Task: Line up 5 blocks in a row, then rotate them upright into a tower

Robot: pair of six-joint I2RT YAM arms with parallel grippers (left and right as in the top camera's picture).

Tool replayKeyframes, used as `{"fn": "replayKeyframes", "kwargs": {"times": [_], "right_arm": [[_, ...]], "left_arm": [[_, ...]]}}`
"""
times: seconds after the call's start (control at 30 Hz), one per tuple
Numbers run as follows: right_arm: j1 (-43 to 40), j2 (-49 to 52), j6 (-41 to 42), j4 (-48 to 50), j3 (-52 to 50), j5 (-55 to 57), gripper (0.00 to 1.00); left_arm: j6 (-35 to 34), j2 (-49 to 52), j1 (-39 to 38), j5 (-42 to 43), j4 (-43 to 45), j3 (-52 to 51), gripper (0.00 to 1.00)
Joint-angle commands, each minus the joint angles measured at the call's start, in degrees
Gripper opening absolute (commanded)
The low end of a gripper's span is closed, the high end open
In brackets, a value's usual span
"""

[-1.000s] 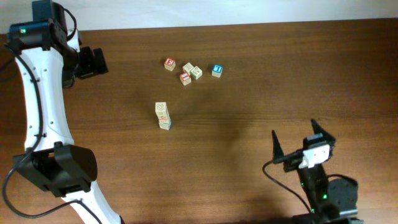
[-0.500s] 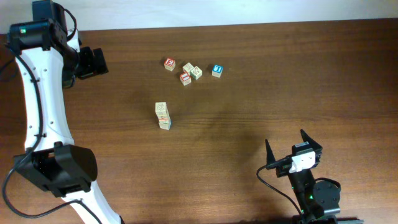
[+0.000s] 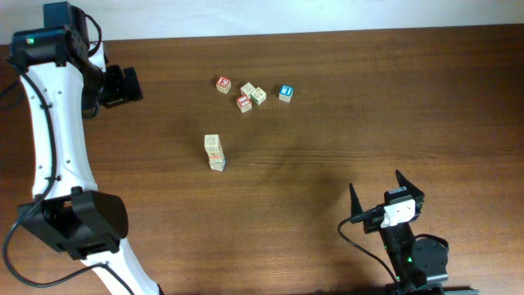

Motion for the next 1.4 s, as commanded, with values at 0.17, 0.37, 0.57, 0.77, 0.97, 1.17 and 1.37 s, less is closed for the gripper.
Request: {"fn": "replayKeyframes", "kwargs": {"times": [0.17, 0.37, 0.57, 0.77, 0.97, 1.17, 1.37], "right_arm": [[-0.5, -0.7, 0.8, 0.2, -0.7, 0.5, 0.98], [-0.5, -0.7, 0.8, 0.2, -0.7, 0.5, 0.98], [-0.5, -0.7, 0.8, 0.2, -0.7, 0.5, 0.98], [-0.5, -0.7, 0.8, 0.2, -0.7, 0.5, 0.98], [-0.5, -0.7, 0.8, 0.2, -0.7, 0.5, 0.98], [-0.5, -0.7, 0.8, 0.2, -0.7, 0.5, 0.98], [-0.5, -0.7, 0.8, 0.2, -0.7, 0.5, 0.98]], "left_arm": [[4.0, -20.2, -2.2, -3.5, 21.9, -10.9, 0.99], [7.1, -43.4, -2.1, -3.5, 46.1, -43.8, 0.99], [7.2, -68.3, -2.1, -3.1, 72.8, -85.5, 0.99], [13.6, -88.4, -2.1, -3.1, 81.1, -109.0, 0.99], [17.8, -106.2, -3.9, -4.1, 86.4, -122.7, 0.99], [18.7, -116.3, -4.1, -6.1, 84.2, -129.1, 0.99], [19.8, -117.1, -4.1, -5.0, 84.1, -129.0, 0.99]]}}
